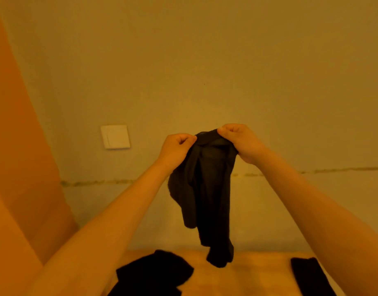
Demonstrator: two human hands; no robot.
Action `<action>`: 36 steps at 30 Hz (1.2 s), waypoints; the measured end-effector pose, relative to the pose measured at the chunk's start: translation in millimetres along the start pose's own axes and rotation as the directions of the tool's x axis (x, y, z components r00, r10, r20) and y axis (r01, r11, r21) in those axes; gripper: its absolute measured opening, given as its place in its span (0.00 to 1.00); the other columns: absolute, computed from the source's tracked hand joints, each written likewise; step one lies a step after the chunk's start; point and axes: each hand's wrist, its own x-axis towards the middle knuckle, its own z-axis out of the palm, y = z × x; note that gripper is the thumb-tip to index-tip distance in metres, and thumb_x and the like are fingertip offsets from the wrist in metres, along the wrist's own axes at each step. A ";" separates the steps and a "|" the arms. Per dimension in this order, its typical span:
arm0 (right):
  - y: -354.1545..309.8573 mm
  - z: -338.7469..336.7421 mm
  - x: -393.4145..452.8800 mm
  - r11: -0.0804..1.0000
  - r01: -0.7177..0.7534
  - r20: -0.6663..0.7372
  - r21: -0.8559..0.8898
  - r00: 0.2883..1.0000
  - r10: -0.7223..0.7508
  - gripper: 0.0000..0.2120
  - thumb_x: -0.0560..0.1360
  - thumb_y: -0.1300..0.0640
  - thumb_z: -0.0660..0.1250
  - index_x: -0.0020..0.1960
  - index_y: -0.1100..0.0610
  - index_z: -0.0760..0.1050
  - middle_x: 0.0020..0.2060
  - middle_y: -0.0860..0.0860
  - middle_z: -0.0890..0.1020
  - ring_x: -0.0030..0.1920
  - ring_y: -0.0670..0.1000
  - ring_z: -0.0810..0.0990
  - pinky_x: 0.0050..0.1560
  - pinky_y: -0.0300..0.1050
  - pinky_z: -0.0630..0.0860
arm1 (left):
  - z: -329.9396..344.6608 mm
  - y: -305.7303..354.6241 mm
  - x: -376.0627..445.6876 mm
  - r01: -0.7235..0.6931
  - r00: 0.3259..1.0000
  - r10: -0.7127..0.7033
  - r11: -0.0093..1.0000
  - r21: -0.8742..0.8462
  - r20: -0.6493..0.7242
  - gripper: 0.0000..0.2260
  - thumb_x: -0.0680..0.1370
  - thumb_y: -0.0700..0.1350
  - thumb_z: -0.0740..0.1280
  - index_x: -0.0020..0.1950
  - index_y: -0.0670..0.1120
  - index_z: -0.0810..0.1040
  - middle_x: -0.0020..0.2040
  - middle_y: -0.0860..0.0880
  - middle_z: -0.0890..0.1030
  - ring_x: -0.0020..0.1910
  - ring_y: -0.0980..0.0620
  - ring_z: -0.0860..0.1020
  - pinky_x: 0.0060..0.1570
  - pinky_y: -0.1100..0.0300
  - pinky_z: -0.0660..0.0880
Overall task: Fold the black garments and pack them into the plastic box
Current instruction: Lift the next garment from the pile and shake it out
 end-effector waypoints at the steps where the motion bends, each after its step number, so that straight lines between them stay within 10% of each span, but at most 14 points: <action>1: -6.6 -6.5 -1.3 0.997 0.002 0.046 -0.075 0.999 0.002 0.12 0.76 0.59 0.64 0.35 0.57 0.74 0.23 0.44 0.76 0.25 0.41 0.72 0.27 0.34 0.67 | -2.0 4.4 2.3 0.005 1.000 -0.005 1.000 -0.002 0.005 0.08 0.78 0.44 0.63 0.45 0.42 0.80 0.38 0.48 0.78 0.37 0.56 0.76 0.37 0.69 0.72; 6: -34.3 -32.5 -5.4 0.913 -0.015 0.165 -0.409 0.982 0.090 0.04 0.74 0.59 0.67 0.41 0.56 0.80 0.36 0.52 0.80 0.36 0.47 0.77 0.39 0.39 0.74 | -7.5 27.4 2.9 -0.044 0.986 0.029 0.995 0.088 0.164 0.12 0.77 0.46 0.65 0.41 0.38 0.78 0.37 0.43 0.76 0.35 0.53 0.75 0.32 0.68 0.70; 14: -42.3 -24.7 -4.4 0.969 -0.040 0.132 0.244 0.991 0.007 0.12 0.80 0.56 0.55 0.49 0.57 0.77 0.40 0.50 0.84 0.42 0.47 0.83 0.43 0.41 0.80 | -13.1 55.7 0.5 0.004 0.979 0.017 0.995 -0.104 0.205 0.04 0.77 0.45 0.66 0.44 0.48 0.79 0.39 0.50 0.81 0.32 0.59 0.79 0.32 0.67 0.76; 23: -50.8 -11.5 0.7 0.995 0.008 0.128 0.100 0.992 -0.020 0.12 0.80 0.56 0.58 0.41 0.56 0.75 0.33 0.50 0.82 0.34 0.45 0.82 0.34 0.39 0.78 | -26.2 66.0 4.5 0.115 0.977 -0.007 0.860 -0.497 0.213 0.10 0.81 0.42 0.57 0.47 0.44 0.78 0.41 0.49 0.82 0.39 0.56 0.81 0.40 0.64 0.78; 32: -59.5 -31.1 1.1 0.997 0.076 0.173 0.007 0.982 -0.076 0.10 0.78 0.60 0.58 0.43 0.55 0.78 0.34 0.42 0.83 0.37 0.39 0.80 0.40 0.36 0.74 | -52.3 63.9 13.4 0.080 0.950 0.023 0.947 -0.313 0.312 0.08 0.78 0.38 0.61 0.40 0.44 0.75 0.29 0.54 0.81 0.29 0.61 0.78 0.32 0.69 0.75; 36: -57.1 -36.8 3.6 0.978 0.153 0.195 0.140 0.964 -0.179 0.16 0.62 0.41 0.73 0.41 0.52 0.82 0.42 0.42 0.82 0.46 0.41 0.80 0.45 0.34 0.75 | -57.2 66.6 19.8 0.081 0.922 0.003 0.977 -0.199 0.388 0.05 0.77 0.37 0.62 0.46 0.45 0.77 0.33 0.54 0.82 0.32 0.60 0.80 0.36 0.68 0.76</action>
